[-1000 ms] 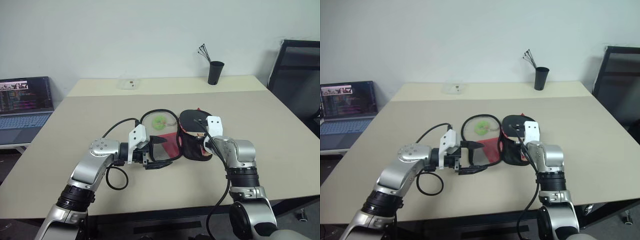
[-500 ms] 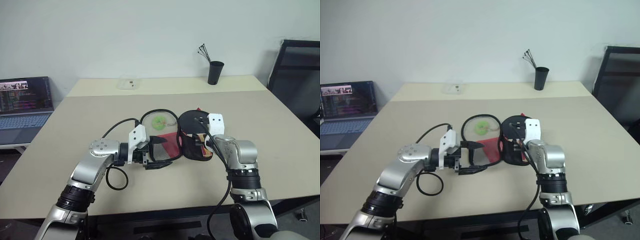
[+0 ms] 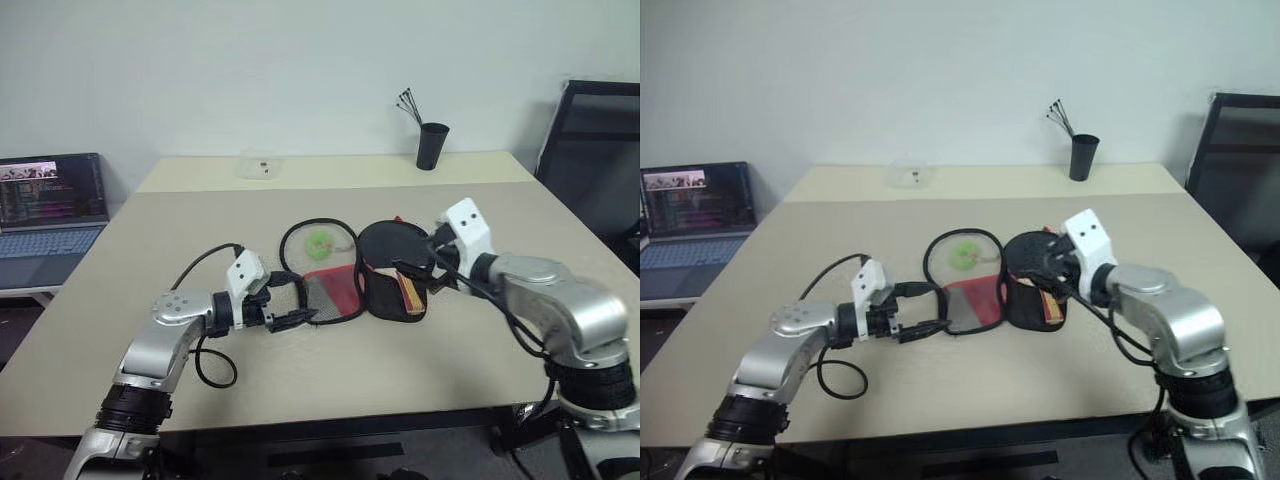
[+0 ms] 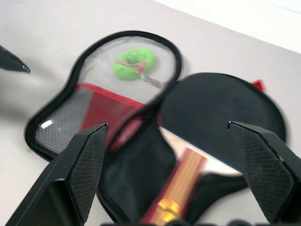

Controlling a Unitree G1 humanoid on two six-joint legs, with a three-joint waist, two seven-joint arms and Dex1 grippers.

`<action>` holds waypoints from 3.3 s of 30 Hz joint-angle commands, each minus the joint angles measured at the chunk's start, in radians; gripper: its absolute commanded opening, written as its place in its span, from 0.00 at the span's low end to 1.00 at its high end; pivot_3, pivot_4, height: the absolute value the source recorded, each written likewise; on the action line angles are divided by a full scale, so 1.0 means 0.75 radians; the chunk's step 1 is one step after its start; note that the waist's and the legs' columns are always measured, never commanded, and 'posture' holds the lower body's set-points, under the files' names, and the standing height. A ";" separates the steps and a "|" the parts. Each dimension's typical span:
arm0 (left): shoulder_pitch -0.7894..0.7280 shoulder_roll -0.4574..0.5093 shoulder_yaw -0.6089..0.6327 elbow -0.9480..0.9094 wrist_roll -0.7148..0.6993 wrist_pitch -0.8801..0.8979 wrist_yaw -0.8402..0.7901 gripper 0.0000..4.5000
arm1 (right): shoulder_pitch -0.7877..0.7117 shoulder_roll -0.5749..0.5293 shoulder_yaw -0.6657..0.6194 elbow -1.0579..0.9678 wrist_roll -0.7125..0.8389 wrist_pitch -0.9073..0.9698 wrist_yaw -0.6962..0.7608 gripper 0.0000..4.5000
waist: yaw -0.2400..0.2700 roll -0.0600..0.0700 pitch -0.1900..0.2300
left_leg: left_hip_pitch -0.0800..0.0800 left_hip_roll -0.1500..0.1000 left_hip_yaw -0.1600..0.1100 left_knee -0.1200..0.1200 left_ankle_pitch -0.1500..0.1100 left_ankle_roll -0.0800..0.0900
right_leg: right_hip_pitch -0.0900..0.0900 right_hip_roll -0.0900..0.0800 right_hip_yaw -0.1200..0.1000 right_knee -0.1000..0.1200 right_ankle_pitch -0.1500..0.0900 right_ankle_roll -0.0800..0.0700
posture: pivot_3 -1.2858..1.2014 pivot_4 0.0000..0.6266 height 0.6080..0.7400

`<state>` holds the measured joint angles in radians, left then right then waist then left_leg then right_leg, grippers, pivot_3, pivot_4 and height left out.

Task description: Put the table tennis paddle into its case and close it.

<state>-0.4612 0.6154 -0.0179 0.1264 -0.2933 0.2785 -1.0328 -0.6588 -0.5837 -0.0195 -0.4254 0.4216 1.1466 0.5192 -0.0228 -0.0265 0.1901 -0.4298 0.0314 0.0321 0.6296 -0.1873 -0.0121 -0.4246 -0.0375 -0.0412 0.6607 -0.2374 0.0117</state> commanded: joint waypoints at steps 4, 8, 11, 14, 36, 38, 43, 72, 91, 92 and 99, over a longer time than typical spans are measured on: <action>-0.140 -0.013 -0.014 0.273 0.105 -0.140 0.035 0.55 | 0.043 -0.143 -0.157 -0.206 0.282 -0.028 0.273 1.00 | 0.000 -0.001 0.000 | 0.000 0.000 0.000 0.000 0.000 0.000 | 0.000 0.001 -0.001 0.000 0.000 0.000 | 0.52 0.24 1.00; -0.248 -0.050 -0.060 0.467 0.204 -0.221 0.091 0.22 | 0.069 -0.190 -0.162 -0.235 0.329 -0.043 0.298 1.00 | 0.010 -0.001 0.000 | 0.000 0.000 0.000 0.000 0.000 0.000 | 0.001 0.000 -0.001 0.000 0.000 0.000 | 0.52 0.24 1.00; -0.320 -0.083 -0.094 0.615 0.279 -0.300 0.136 0.00 | 0.079 -0.195 -0.154 -0.235 0.327 -0.072 0.279 1.00 | 0.017 -0.001 0.001 | 0.000 -0.001 0.000 0.001 0.000 0.000 | 0.001 -0.001 -0.001 -0.001 0.000 0.000 | 0.52 0.24 1.00; -0.375 -0.123 -0.117 0.731 0.320 -0.347 0.148 0.00 | 0.089 -0.189 -0.149 -0.238 0.332 -0.082 0.257 1.00 | 0.021 -0.001 0.001 | 0.000 -0.001 0.000 0.000 0.000 0.000 | 0.001 -0.001 -0.001 -0.001 0.000 0.000 | 0.52 0.24 1.00; -0.682 -0.384 -0.087 0.904 0.293 -0.456 0.126 0.00 | 0.144 -0.263 -0.192 -0.241 0.376 -0.121 0.219 1.00 | 0.051 -0.005 0.002 | -0.004 -0.002 0.000 0.003 0.000 0.000 | 0.003 -0.002 -0.008 -0.002 0.000 0.000 | 0.52 0.24 1.00; -0.719 -0.406 -0.088 0.909 0.290 -0.468 0.122 0.00 | 0.155 -0.283 -0.203 -0.237 0.381 -0.123 0.223 1.00 | 0.052 -0.005 0.002 | -0.004 -0.002 0.001 0.003 0.000 0.000 | 0.003 -0.002 -0.008 -0.003 0.000 0.000 | 0.52 0.24 1.00; -0.852 -0.508 -0.115 1.040 0.321 -0.539 0.130 0.00 | 0.196 -0.340 -0.236 -0.219 0.383 -0.117 0.238 1.00 | 0.054 -0.006 0.003 | -0.004 -0.003 0.001 0.004 0.000 0.000 | 0.003 -0.002 -0.009 -0.003 0.000 0.000 | 0.52 0.24 1.00; -0.438 -0.372 -0.047 0.717 0.206 -0.387 -0.168 0.00 | 0.081 -0.037 -0.194 0.333 0.171 -0.104 -0.237 1.00 | 0.026 -0.007 0.004 | -0.001 0.000 0.000 0.004 -0.001 0.001 | 0.003 0.000 -0.002 0.001 0.001 0.000 | 0.52 0.24 1.00; -0.269 -0.181 0.058 0.065 -0.004 0.026 -0.020 0.00 | -0.038 0.226 -0.045 0.921 -0.175 -0.510 -0.257 1.00 | 0.027 -0.007 0.004 | -0.001 -0.001 0.001 0.008 -0.001 0.001 | 0.003 0.000 -0.001 0.003 0.001 0.001 | 0.52 0.24 1.00; -0.273 -0.180 0.055 0.064 -0.006 0.028 -0.018 0.00 | -0.044 0.234 -0.039 0.932 -0.184 -0.517 -0.251 1.00 | 0.027 -0.007 0.004 | -0.001 -0.001 0.001 0.008 -0.001 0.001 | 0.003 0.000 -0.001 0.003 0.001 0.001 | 0.52 0.24 1.00; -0.284 -0.184 0.038 0.061 -0.002 0.024 -0.014 0.00 | -0.061 0.266 0.021 0.998 -0.239 -0.483 -0.213 1.00 | 0.024 -0.007 0.004 | -0.001 -0.001 0.001 0.008 -0.001 0.001 | 0.003 0.000 0.000 0.003 0.001 0.001 | 0.52 0.24 1.00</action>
<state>-0.6432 0.4694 0.0064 0.2177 -0.2746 0.3020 -1.0475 -0.6930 -0.3954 -0.0166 0.3129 0.2509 0.7729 0.3467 -0.0048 -0.0317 0.1928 -0.4301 0.0306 0.0328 0.6354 -0.1878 -0.0112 -0.4224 -0.0371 -0.0415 0.6633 -0.2364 0.0123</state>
